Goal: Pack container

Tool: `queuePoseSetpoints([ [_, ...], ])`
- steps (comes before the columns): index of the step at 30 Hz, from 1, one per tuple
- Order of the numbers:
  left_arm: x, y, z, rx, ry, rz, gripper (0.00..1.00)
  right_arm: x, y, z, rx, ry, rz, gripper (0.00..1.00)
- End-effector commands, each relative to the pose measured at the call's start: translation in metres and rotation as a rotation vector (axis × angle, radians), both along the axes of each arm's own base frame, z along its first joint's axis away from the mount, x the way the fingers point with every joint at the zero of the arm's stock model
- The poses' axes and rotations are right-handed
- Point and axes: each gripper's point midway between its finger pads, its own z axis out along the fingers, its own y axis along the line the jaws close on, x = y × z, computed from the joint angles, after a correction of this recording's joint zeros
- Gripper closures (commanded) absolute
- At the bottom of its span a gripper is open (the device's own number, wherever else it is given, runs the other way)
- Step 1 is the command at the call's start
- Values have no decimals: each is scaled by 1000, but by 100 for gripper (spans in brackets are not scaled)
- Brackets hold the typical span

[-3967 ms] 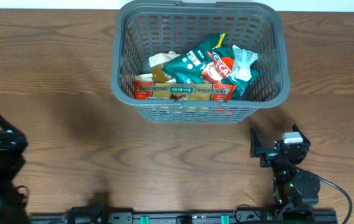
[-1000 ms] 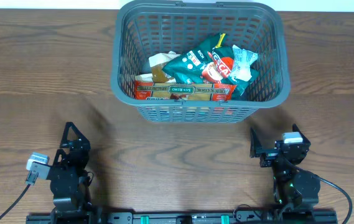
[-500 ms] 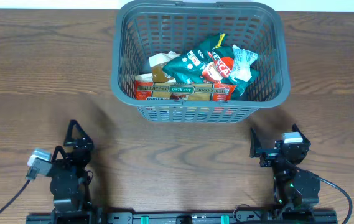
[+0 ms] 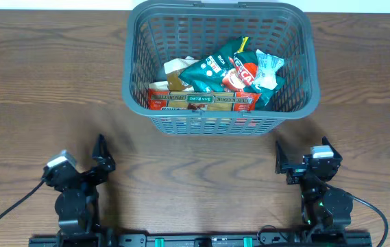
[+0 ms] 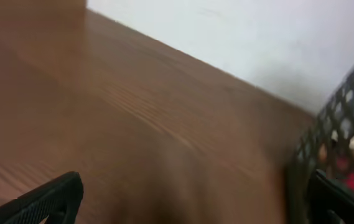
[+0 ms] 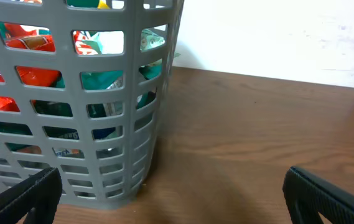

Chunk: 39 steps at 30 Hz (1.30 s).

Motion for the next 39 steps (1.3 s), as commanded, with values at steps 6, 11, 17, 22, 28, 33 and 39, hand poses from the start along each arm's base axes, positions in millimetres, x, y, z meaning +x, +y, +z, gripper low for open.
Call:
queuePoseSetpoints([
  [6,4,-18,-9,322,81,-185,1,0,-1,1,-12,-8,-2,1],
  [11,4,-18,-14,387,105,-202,1,0,-1,1,-12,-8,-2,1],
  [17,4,-17,-15,402,110,-202,1,0,-1,1,-12,-8,-2,1],
  [22,4,-18,-14,403,107,-205,1,0,-1,1,-12,-8,-2,1],
  [28,4,-18,-14,478,122,-223,1,0,-1,1,-12,-8,-2,1],
  [33,4,-22,-14,515,124,-251,1,0,-1,1,-12,-8,-2,1],
  [39,4,-23,-14,515,123,-256,1,0,-1,1,-12,-8,-2,1],
])
